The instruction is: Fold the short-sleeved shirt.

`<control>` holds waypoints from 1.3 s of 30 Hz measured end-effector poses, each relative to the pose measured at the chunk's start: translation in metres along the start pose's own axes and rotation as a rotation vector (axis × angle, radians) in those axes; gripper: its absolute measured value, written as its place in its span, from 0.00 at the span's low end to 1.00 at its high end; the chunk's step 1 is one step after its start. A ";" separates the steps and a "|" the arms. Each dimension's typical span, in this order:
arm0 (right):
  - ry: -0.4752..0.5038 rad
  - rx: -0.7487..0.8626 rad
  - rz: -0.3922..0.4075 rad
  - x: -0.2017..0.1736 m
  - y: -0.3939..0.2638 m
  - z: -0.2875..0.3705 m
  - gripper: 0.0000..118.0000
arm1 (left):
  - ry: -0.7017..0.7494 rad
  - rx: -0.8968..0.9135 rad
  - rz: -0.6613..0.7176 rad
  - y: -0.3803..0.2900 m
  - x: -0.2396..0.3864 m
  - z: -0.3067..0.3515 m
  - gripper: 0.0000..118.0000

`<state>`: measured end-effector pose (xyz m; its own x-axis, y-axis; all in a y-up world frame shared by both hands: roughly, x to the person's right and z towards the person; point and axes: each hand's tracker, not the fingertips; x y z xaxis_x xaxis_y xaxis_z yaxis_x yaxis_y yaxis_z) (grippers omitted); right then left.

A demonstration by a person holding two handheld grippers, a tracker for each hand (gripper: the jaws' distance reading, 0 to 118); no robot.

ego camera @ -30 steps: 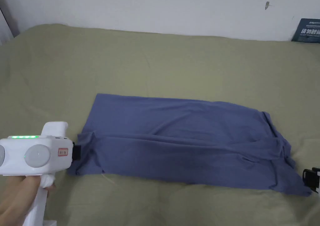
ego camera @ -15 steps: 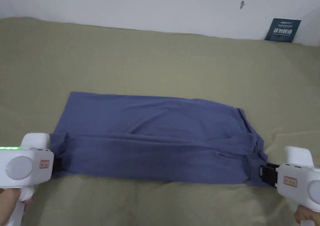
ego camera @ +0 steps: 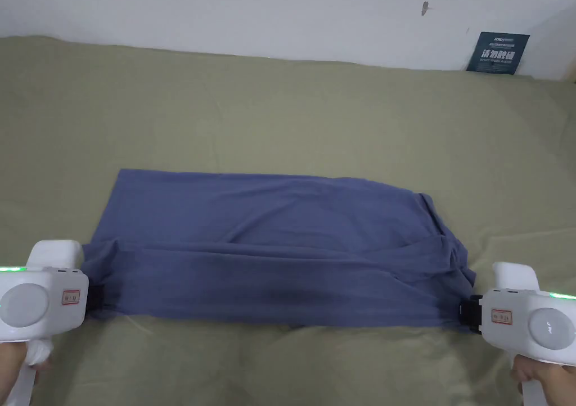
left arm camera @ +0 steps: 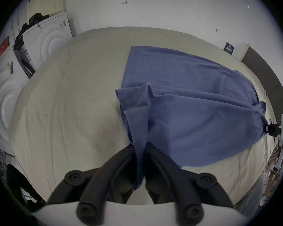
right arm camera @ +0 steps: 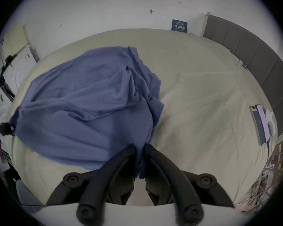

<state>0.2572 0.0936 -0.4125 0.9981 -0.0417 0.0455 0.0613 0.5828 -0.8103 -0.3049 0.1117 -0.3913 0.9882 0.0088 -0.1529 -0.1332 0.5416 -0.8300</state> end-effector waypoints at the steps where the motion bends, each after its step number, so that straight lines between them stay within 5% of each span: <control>1: -0.010 0.019 0.017 -0.002 -0.001 0.006 0.06 | 0.005 0.011 0.008 0.000 -0.002 0.003 0.08; 14: 0.015 0.042 0.059 0.007 -0.081 0.101 0.06 | -0.009 0.039 0.002 -0.070 -0.021 0.082 0.08; 23: -0.002 -0.037 0.065 0.005 -0.137 0.098 0.06 | -0.007 -0.031 0.011 -0.120 -0.032 0.083 0.08; 24: -0.014 -0.034 0.065 0.002 -0.136 0.097 0.07 | -0.008 -0.031 0.015 -0.119 -0.033 0.082 0.08; 25: -0.034 -0.020 0.066 -0.001 -0.135 0.099 0.24 | -0.010 -0.025 0.016 -0.118 -0.031 0.082 0.09; 26: -0.076 -0.007 0.081 -0.005 -0.131 0.102 0.54 | -0.002 -0.016 0.015 -0.116 -0.030 0.083 0.22; 27: -0.112 -0.008 0.096 -0.010 -0.126 0.105 0.87 | 0.016 -0.001 0.005 -0.113 -0.029 0.086 0.54; 28: -0.107 0.027 0.097 -0.013 -0.123 0.108 0.98 | 0.032 0.004 0.006 -0.109 -0.028 0.088 0.95; 31: -0.129 0.128 0.141 -0.031 -0.099 0.132 0.90 | 0.029 0.101 0.003 -0.097 -0.022 0.102 1.00; 33: -0.107 0.196 0.143 -0.042 -0.083 0.141 0.87 | 0.041 0.140 0.003 -0.085 -0.015 0.108 0.95; 34: -0.103 0.207 0.137 -0.041 -0.083 0.130 0.76 | 0.038 0.157 -0.005 -0.079 -0.013 0.109 0.81; 35: -0.106 0.203 0.132 -0.043 -0.077 0.126 0.53 | 0.041 0.163 -0.012 -0.071 -0.011 0.107 0.54; 36: -0.095 0.204 0.129 -0.045 -0.069 0.122 0.21 | 0.042 0.178 -0.018 -0.063 -0.009 0.104 0.16; 37: -0.090 0.205 0.118 -0.047 -0.062 0.116 0.02 | 0.034 0.179 -0.020 -0.056 -0.006 0.098 0.00; 39: -0.093 0.209 0.106 -0.049 -0.048 0.100 0.01 | 0.016 0.186 -0.006 -0.037 -0.007 0.082 0.00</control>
<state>0.2063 0.1487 -0.3177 0.9948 0.0981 0.0281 -0.0534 0.7353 -0.6757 -0.3006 0.1606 -0.3150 0.9874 -0.0080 -0.1578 -0.1091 0.6874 -0.7180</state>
